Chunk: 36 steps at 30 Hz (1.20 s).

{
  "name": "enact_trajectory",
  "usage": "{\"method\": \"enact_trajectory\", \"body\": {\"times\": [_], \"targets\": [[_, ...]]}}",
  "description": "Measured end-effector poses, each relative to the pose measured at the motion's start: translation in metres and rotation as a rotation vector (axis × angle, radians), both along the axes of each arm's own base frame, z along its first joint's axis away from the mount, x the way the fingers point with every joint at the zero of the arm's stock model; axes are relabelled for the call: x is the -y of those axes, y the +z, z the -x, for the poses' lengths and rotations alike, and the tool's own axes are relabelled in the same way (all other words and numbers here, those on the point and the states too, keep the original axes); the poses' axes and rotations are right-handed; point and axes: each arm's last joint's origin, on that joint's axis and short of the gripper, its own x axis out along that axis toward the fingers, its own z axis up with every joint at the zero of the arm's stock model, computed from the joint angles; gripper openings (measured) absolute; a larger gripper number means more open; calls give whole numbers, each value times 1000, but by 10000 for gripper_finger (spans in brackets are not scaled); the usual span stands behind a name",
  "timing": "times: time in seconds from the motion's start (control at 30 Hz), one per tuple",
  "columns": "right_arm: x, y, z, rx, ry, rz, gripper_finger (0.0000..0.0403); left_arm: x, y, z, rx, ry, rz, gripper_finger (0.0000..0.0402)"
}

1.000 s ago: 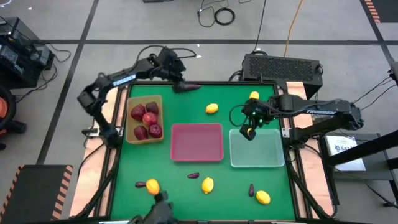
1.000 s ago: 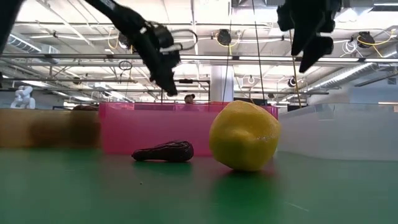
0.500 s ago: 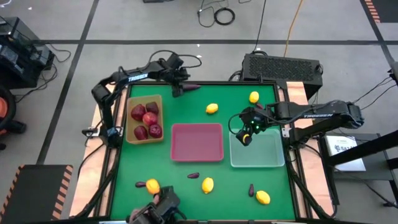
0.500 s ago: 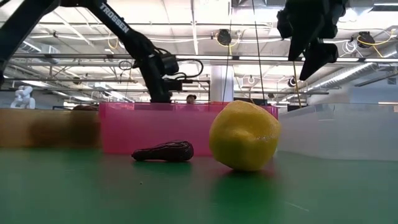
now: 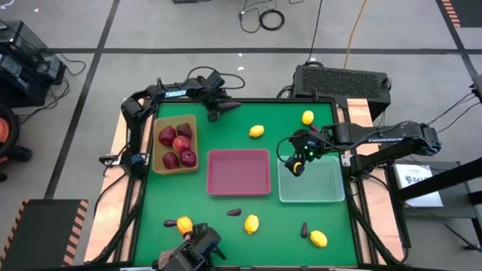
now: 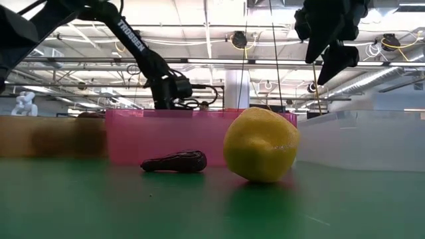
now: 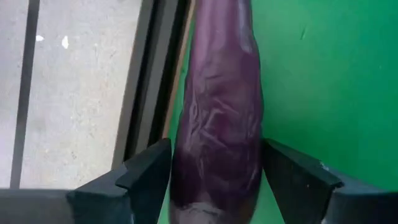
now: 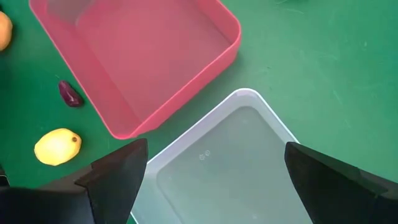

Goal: Sort produce into baskets
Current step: Put the violet eggplant into the pink bin

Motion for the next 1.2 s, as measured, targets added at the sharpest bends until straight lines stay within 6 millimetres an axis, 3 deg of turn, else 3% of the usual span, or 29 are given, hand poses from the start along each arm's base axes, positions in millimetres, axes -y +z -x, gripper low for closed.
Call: {"method": "enact_trajectory", "body": {"times": [0.17,0.4,0.5,0.63,0.97,1.2], "targets": [[0,0,0,-1,16,9,368,4,0,-2,-28,1,-18,241],[6,2,3,9,30,38,368,16,1,-7,-91,28,-3,174],[9,4,4,21,43,56,368,23,6,-10,-71,65,7,174],[13,6,5,30,72,84,368,32,18,-19,-62,56,19,186],[16,8,9,21,190,163,368,61,56,-47,-24,106,67,174],[15,11,19,-7,264,199,368,104,98,-68,81,77,142,173]]}}
